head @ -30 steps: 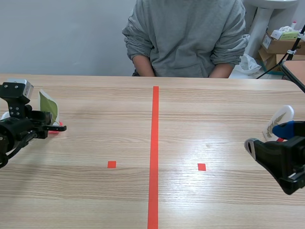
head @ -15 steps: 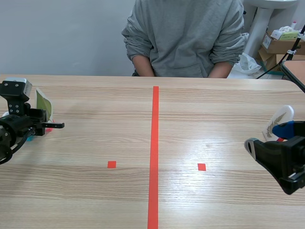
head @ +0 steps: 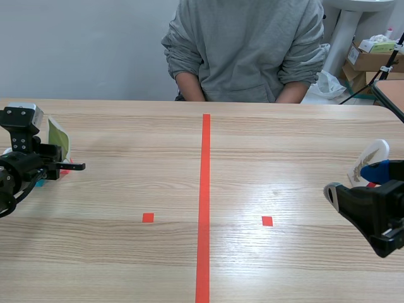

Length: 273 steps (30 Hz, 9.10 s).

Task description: Do the leaf sorting experiment

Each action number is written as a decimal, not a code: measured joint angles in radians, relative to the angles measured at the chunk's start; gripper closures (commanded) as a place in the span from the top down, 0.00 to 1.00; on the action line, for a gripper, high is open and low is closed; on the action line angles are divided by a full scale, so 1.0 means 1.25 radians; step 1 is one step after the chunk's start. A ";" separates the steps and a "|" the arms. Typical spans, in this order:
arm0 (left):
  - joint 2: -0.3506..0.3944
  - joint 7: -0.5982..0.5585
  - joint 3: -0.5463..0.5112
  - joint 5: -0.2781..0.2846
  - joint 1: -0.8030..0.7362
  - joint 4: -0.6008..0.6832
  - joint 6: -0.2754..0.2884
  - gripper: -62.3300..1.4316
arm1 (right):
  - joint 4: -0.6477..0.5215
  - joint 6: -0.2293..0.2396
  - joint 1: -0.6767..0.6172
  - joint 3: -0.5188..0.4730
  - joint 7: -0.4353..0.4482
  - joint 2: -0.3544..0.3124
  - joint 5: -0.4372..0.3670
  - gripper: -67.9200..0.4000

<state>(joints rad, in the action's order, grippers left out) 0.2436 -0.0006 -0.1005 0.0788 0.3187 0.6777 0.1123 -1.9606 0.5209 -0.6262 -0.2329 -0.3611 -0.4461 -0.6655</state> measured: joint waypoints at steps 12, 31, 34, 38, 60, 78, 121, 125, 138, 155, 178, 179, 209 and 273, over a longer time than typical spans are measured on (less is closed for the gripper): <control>0.000 0.037 0.000 0.000 -0.002 0.010 0.003 0.72 | 0.000 0.000 0.000 0.000 0.000 0.000 0.000 0.61; 0.103 0.229 0.002 0.133 -0.204 0.503 0.214 0.77 | 0.000 0.000 0.000 0.000 0.000 0.000 0.000 0.61; 0.123 0.256 0.002 0.183 -0.273 0.588 0.251 0.77 | 0.000 0.000 0.000 0.000 0.000 0.000 0.008 0.61; 0.137 0.262 0.002 0.207 -0.380 0.700 0.283 0.77 | 0.000 0.000 0.000 0.000 0.000 0.000 0.011 0.61; 0.172 0.285 0.002 0.322 -0.707 0.960 0.327 0.77 | 0.050 0.003 0.000 0.000 0.026 -0.001 0.007 0.61; 0.182 0.284 0.002 0.320 -0.725 0.960 0.326 0.77 | 0.104 0.003 0.000 0.000 0.079 -0.019 -0.028 0.61; 0.182 0.284 0.002 0.320 -0.724 0.960 0.326 0.77 | 0.104 0.003 0.000 0.000 0.052 -0.018 -0.028 0.61; 0.182 0.284 0.002 0.320 -0.724 0.960 0.326 0.77 | 0.104 0.003 0.000 0.000 0.052 -0.018 -0.028 0.61; 0.182 0.284 0.002 0.320 -0.724 0.960 0.326 0.77 | 0.104 0.003 0.000 0.000 0.052 -0.018 -0.028 0.61; 0.182 0.284 0.002 0.320 -0.724 0.960 0.326 0.77 | 0.104 0.003 0.000 0.000 0.052 -0.018 -0.028 0.61; 0.182 0.284 0.002 0.320 -0.724 0.960 0.326 0.77 | 0.104 0.003 0.000 0.000 0.052 -0.018 -0.028 0.61; 0.182 0.284 0.002 0.320 -0.724 0.960 0.326 0.77 | 0.104 0.003 0.000 0.000 0.052 -0.018 -0.028 0.61; 0.182 0.284 0.002 0.320 -0.724 0.926 0.324 0.77 | 0.418 0.003 0.396 0.285 0.021 -0.085 0.065 0.61; 0.149 0.284 0.002 0.320 -0.724 0.926 0.324 0.77 | 1.037 0.014 0.997 0.785 0.193 0.237 0.284 0.26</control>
<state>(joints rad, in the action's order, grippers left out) 0.4297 0.3546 -0.0986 0.4793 -0.5869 1.8351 0.5179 -0.6647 0.5385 0.6201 0.7486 -0.1192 -0.1501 -0.3099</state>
